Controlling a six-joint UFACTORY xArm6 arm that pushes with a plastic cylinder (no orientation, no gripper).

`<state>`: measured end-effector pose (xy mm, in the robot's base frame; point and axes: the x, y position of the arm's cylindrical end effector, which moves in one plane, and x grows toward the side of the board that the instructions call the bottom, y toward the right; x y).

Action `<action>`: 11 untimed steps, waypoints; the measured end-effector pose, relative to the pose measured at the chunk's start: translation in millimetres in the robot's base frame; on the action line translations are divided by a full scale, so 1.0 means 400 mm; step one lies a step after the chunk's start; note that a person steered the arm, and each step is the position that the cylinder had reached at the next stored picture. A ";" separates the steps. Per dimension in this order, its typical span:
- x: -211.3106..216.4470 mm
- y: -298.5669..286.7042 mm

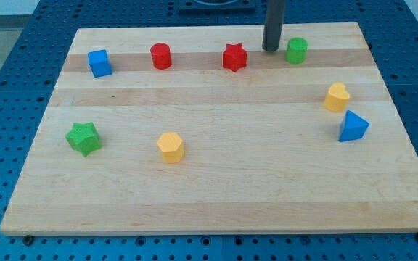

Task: Push red star towards green circle

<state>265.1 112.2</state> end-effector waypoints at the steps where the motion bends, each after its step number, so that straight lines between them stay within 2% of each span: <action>1: 0.032 0.110; 2: 0.046 0.197; 4: 0.046 0.182; 7: -0.164 -0.271; 8: -0.163 -0.373; 9: -0.005 -0.377; 11: 0.027 -0.298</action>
